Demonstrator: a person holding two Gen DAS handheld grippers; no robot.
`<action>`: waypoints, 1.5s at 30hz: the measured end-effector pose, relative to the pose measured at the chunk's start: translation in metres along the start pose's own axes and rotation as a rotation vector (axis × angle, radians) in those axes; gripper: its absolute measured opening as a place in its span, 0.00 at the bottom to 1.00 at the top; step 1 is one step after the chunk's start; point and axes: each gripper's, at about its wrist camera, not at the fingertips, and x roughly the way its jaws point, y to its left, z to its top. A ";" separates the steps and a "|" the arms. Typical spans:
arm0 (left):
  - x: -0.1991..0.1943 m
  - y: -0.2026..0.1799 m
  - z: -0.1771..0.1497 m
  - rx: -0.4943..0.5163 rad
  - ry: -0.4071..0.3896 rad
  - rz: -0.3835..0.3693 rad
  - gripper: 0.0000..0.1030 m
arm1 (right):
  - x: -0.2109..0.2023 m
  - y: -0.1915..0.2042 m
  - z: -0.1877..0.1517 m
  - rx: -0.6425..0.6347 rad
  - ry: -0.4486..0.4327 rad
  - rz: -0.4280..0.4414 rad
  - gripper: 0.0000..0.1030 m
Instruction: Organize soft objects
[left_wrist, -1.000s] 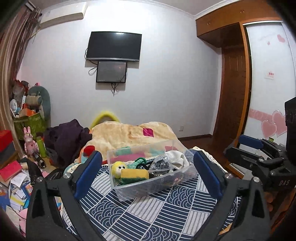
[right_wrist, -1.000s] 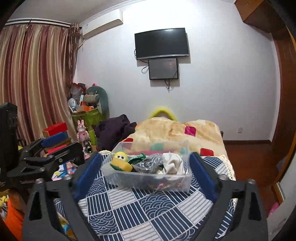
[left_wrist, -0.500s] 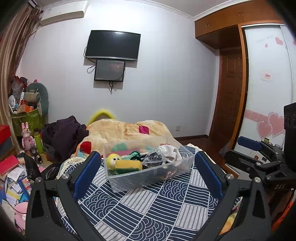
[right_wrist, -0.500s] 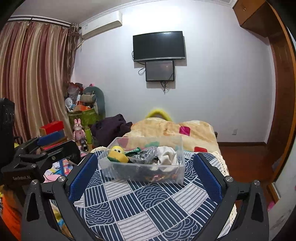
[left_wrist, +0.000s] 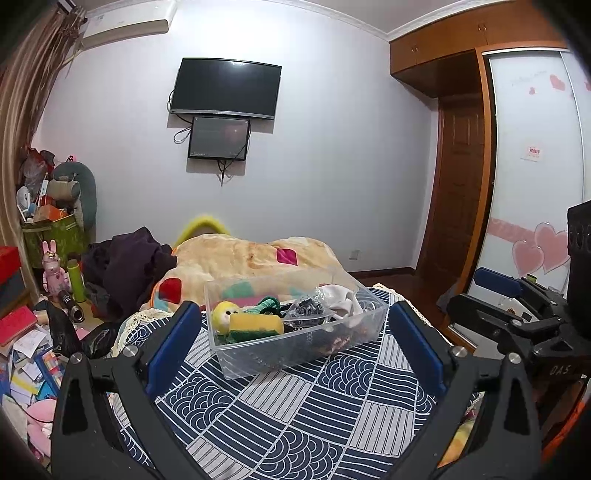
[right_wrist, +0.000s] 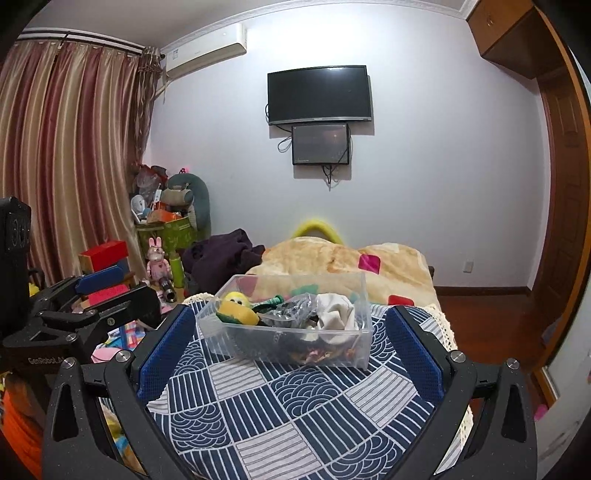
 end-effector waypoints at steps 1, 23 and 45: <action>0.000 0.000 0.000 0.001 0.000 0.001 1.00 | 0.000 0.000 0.000 0.000 0.001 -0.001 1.00; -0.003 -0.003 -0.001 0.014 -0.002 0.002 1.00 | -0.004 -0.002 0.005 0.024 -0.007 -0.003 1.00; -0.006 -0.005 -0.002 0.023 -0.002 -0.001 1.00 | -0.006 0.000 0.006 0.032 -0.010 0.003 1.00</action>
